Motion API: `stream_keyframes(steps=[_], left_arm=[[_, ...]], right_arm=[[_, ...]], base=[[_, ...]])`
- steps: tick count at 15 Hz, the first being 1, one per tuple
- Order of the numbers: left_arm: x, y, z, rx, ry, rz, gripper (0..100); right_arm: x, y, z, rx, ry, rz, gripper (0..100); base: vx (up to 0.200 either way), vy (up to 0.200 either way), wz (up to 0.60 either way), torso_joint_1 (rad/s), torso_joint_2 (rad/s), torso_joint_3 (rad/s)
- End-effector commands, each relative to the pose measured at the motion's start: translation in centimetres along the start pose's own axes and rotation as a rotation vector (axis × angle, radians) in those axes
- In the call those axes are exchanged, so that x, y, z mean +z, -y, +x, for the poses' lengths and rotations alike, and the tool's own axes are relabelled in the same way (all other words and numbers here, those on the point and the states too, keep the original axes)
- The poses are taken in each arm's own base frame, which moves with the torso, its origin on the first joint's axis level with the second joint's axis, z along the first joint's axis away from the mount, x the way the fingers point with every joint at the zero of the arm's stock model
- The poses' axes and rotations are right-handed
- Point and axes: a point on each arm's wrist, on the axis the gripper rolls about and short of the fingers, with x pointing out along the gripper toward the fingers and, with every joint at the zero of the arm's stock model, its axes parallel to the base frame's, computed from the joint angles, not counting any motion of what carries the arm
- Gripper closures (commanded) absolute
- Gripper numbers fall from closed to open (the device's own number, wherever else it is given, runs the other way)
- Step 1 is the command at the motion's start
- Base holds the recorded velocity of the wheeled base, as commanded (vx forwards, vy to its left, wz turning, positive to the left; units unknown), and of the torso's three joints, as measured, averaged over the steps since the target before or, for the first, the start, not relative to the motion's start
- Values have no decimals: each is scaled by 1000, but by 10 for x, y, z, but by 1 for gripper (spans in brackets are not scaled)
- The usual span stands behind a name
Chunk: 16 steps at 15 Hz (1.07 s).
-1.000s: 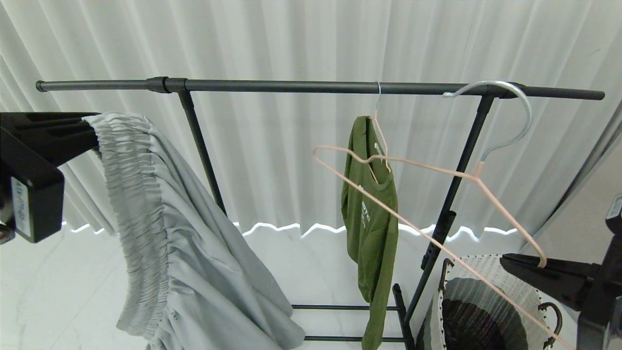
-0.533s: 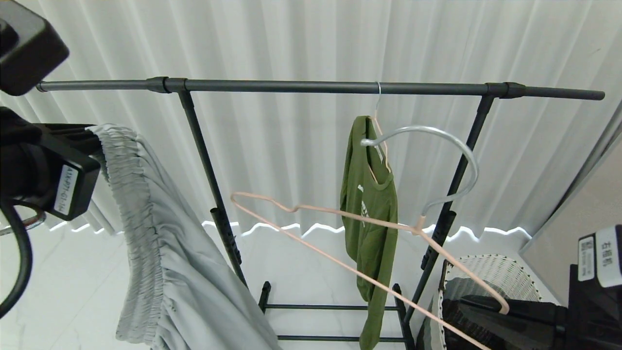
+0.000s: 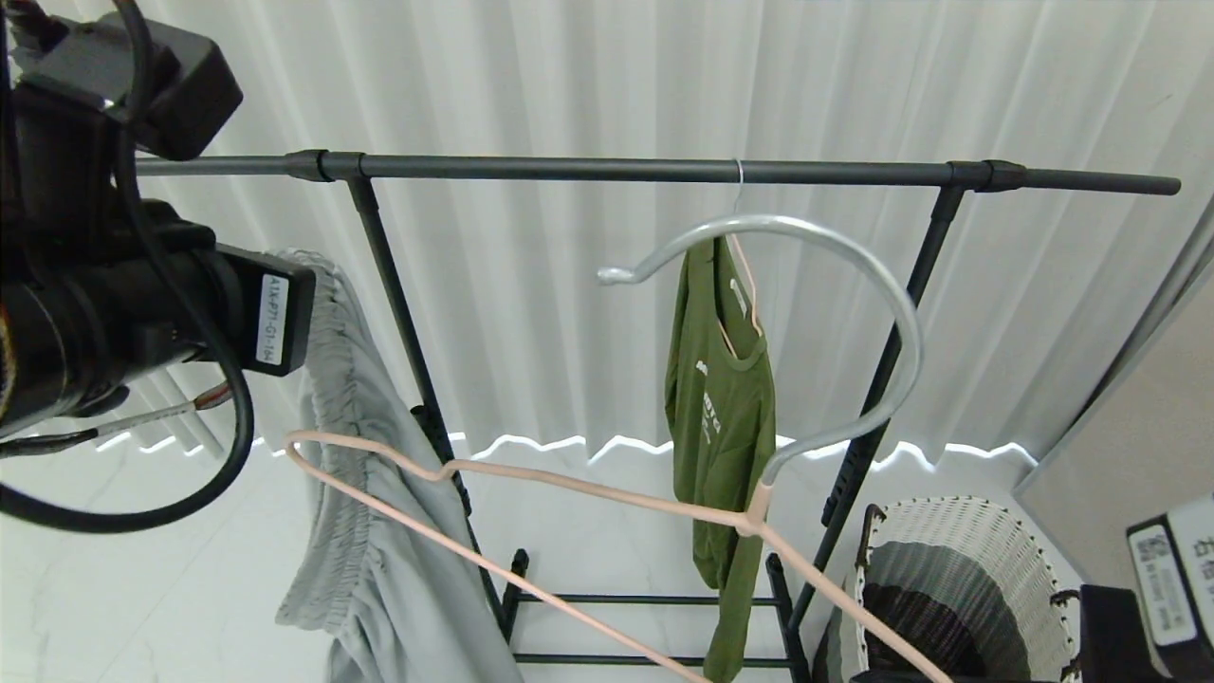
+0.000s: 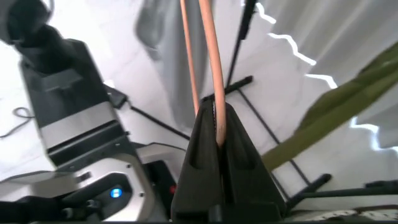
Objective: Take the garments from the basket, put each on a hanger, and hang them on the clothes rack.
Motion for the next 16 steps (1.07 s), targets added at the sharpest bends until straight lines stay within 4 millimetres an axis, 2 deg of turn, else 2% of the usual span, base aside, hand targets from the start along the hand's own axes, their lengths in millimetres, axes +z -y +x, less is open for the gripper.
stream_keyframes(steps=[1, 6, 8, 12, 16], left_arm=[[13, 7, 11, 6, 6, -43, 100], [14, 5, 7, 1, 19, -48, 100], [14, 6, 6, 16, 16, -42, 100], [12, 8, 9, 43, 2, -31, 100], [11, 17, 7, 6, 3, -20, 100]], right_arm=[[0, -3, 6, 7, -16, 0, 100], [11, -3, 30, -45, -44, 60, 100], [14, 2, 41, -129, -53, 68, 100], [18, 10, 46, -192, -39, 86, 100], [30, 8, 51, -185, 13, 119, 100]], base=[[0, 0, 0, 0, 0, 0], [0, 0, 0, 0, 0, 0], [0, 0, 0, 0, 0, 0], [0, 0, 0, 0, 0, 0], [0, 0, 0, 0, 0, 0]])
